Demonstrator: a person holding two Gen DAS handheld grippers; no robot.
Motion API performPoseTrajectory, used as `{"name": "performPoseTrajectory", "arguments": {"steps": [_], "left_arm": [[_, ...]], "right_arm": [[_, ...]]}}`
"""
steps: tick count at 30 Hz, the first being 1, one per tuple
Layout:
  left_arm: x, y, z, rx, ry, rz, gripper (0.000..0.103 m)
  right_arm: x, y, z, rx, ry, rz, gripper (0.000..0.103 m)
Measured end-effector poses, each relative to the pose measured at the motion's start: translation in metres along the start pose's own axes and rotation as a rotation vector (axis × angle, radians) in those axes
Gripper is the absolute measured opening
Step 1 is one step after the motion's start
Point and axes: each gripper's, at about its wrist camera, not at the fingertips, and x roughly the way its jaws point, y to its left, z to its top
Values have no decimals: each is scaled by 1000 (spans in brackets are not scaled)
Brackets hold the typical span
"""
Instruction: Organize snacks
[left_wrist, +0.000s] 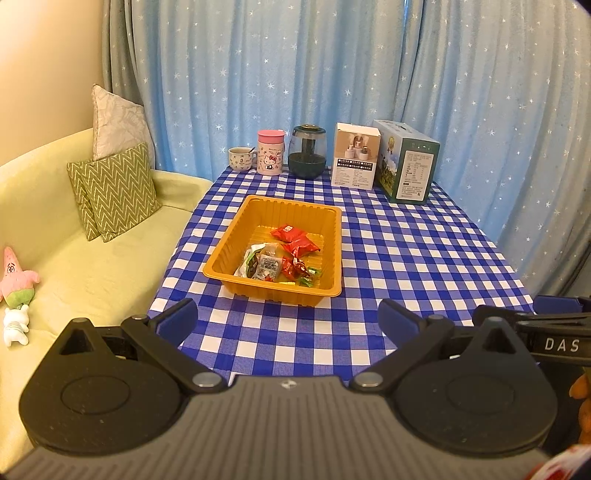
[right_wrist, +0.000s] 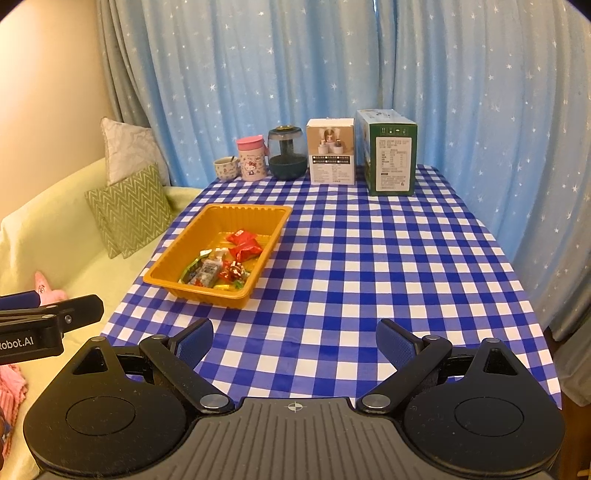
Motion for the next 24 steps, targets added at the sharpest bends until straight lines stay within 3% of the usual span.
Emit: {"name": "performPoseTrajectory", "arguments": {"steps": [24], "left_arm": [[4, -3, -2, 5, 2, -3, 103]], "right_arm": [[2, -6, 2, 4, 0, 5, 94]]}}
